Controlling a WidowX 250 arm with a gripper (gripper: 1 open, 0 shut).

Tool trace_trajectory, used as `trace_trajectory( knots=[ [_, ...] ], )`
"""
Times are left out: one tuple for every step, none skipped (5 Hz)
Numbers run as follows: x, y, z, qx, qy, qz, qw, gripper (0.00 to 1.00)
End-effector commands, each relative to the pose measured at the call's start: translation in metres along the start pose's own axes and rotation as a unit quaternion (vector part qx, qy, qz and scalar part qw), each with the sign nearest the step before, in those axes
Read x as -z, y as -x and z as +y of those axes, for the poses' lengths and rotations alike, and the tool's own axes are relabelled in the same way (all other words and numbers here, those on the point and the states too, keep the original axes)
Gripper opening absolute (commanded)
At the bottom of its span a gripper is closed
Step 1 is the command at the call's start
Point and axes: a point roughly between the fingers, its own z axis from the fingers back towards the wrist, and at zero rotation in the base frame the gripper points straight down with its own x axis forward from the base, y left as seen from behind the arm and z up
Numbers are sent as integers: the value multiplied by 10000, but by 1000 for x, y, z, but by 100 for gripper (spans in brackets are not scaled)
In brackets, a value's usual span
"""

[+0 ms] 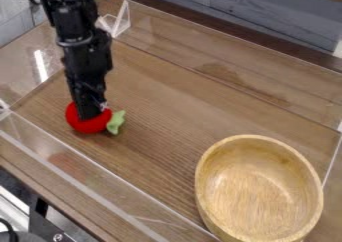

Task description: Move the red object to the right side of the table

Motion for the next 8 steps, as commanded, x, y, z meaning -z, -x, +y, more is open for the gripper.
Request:
trace_trajectory(
  knots=[
    [-52,-11,-6,-212,-218,-425,9986,0],
    [-67,-27,-28,-665,-91,-622,9958,0],
    [-72,-43,-52,-841,3,-729,9938,0],
    [-71,-63,-79,-843,70,-770,9934,0],
    [-58,-86,-108,-662,109,-749,9949,0],
    [-58,-87,-101,-816,85,-788,9935,0],
    [-79,-82,-89,-1291,76,-904,9875,0],
    [-96,-73,-72,-1750,53,-988,9796,0]
  ],
)
